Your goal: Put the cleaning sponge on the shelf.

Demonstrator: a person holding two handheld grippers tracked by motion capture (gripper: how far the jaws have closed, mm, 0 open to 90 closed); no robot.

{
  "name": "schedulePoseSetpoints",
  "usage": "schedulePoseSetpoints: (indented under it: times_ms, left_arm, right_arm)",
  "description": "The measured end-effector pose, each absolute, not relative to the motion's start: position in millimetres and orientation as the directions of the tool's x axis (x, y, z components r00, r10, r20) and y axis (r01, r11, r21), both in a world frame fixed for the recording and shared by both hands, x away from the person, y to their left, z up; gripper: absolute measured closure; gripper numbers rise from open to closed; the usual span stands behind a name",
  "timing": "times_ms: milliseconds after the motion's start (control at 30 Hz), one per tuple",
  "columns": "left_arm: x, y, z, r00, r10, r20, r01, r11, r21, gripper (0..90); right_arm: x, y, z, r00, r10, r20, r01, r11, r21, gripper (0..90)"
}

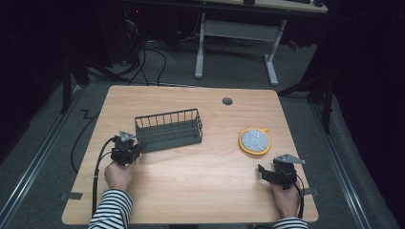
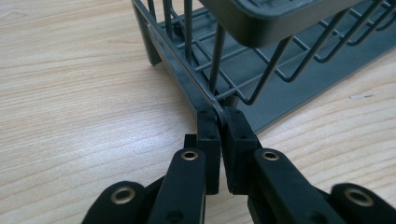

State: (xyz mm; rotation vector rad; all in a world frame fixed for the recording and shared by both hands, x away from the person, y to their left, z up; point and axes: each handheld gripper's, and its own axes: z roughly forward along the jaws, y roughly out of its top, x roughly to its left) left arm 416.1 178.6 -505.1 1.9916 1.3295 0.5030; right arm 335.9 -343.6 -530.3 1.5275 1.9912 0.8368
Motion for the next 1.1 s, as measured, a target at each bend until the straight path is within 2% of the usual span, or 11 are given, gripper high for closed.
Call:
schedulePoseSetpoints:
  times_ms: [467, 1100]
  left_arm:
    - [416, 174, -504, 0.452, 0.891, -0.037, 0.635, -0.292, 0.715, 86.9]
    - [436, 133, -502, 0.514, 0.858, -0.018, 0.619, -0.356, 0.7, 87.0]
  right_arm:
    - [336, -344, -530, -0.253, 0.967, -0.016, 0.666, 0.186, 0.723, 30.5]
    - [336, -344, -530, -0.255, 0.967, -0.017, 0.666, 0.188, 0.722, 30.4]
